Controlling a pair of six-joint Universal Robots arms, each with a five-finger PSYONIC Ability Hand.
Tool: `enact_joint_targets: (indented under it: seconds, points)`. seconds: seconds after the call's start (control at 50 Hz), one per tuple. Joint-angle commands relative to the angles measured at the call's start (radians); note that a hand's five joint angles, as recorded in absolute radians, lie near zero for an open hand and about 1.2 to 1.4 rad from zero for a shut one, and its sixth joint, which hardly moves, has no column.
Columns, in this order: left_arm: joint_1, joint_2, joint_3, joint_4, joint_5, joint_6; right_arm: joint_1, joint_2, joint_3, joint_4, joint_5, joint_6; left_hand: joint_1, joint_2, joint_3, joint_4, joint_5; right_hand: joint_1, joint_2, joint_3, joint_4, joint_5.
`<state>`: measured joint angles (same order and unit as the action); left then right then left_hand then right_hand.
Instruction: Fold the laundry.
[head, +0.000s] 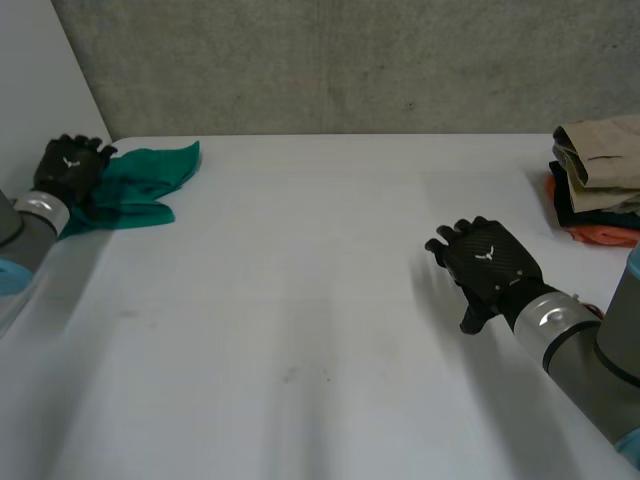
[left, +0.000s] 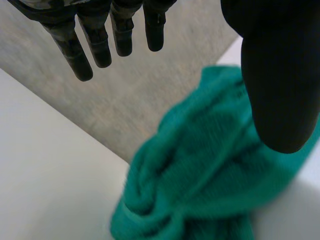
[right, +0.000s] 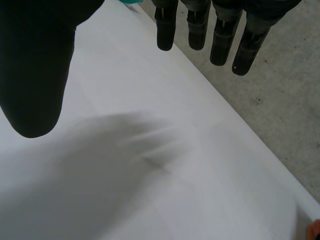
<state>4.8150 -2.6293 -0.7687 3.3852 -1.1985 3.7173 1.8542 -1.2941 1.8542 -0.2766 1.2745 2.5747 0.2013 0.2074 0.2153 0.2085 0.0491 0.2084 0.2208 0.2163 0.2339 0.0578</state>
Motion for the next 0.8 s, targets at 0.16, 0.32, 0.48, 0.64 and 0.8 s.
enact_joint_targets:
  seconds: [0.16,0.32,0.48,0.64,0.8]
  points:
    - [0.002,-0.288,0.316,0.054,0.000,0.045,-0.016,-0.004,0.057,-0.033,0.002,0.010,0.773,0.767,0.759,0.766,0.751,-0.034,-0.046,-0.042,-0.059,-0.058]
    - [-0.021,-0.237,0.219,0.218,-0.006,0.067,-0.018,-0.004,0.065,-0.035,0.006,0.010,1.195,1.189,1.181,1.188,1.173,-0.034,-0.046,-0.042,-0.059,-0.058]
    - [-0.128,0.185,-0.269,0.356,0.042,-0.051,-0.020,-0.004,0.062,-0.042,0.006,0.010,1.195,1.189,1.181,1.188,1.173,-0.034,-0.046,-0.042,-0.059,-0.058]
    - [-0.262,0.591,-0.680,0.454,0.085,-0.445,-0.044,-0.007,0.063,-0.043,0.009,0.012,1.195,1.189,1.181,1.188,1.173,-0.034,-0.046,-0.042,-0.059,-0.058]
    - [-0.540,0.813,-0.989,0.497,0.237,-0.744,-0.084,-0.017,0.062,-0.043,0.006,0.070,0.913,0.907,0.899,0.906,0.891,-0.034,-0.046,-0.042,-0.059,-0.058]
